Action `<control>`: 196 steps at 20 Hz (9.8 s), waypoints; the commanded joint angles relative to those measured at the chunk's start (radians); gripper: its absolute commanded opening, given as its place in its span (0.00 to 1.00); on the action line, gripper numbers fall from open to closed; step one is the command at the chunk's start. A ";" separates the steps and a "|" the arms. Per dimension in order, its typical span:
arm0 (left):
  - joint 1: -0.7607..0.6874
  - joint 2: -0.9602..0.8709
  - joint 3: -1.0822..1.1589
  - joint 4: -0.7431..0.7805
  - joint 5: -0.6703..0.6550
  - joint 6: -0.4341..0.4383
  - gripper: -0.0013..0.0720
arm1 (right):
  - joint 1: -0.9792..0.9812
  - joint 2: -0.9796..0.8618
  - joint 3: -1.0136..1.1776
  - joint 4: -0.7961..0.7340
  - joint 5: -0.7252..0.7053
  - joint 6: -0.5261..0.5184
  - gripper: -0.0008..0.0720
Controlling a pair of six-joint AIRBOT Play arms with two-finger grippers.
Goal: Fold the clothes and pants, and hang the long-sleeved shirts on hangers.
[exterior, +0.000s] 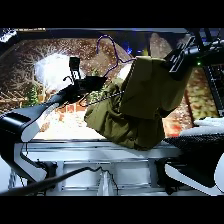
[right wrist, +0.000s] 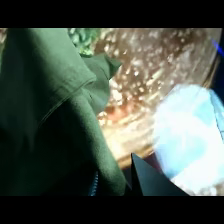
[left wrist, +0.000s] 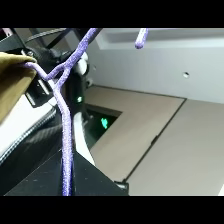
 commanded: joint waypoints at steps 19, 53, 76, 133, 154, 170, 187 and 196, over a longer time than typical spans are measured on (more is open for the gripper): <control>0.143 0.062 0.266 -0.337 0.634 0.079 0.68 | 0.000 0.211 -0.008 0.156 -0.007 -0.008 0.05; 0.092 0.083 -0.053 0.406 0.773 -0.012 0.87 | 0.000 0.285 -0.008 0.114 -0.029 0.389 0.05; -0.084 0.084 -0.022 0.372 0.701 0.094 0.87 | 0.000 0.285 -0.008 0.114 -0.058 0.477 0.05; 0.364 -0.040 0.473 0.468 0.702 0.027 0.03 | 0.000 0.240 0.216 0.073 0.009 0.168 0.05; 0.410 -0.201 0.583 0.513 0.700 -0.147 0.03 | 0.000 0.072 0.216 -0.018 0.009 0.153 0.05; -0.035 -0.306 0.539 0.606 0.734 -0.423 0.97 | 0.000 0.073 0.216 -0.007 0.008 0.299 0.05; 0.183 -0.356 0.541 0.467 0.774 -0.441 0.04 | 0.000 0.077 0.216 -0.022 0.106 0.315 0.05; 0.255 -0.309 0.612 0.467 0.723 -0.400 0.04 | 0.000 0.072 0.201 -0.096 0.106 0.308 0.05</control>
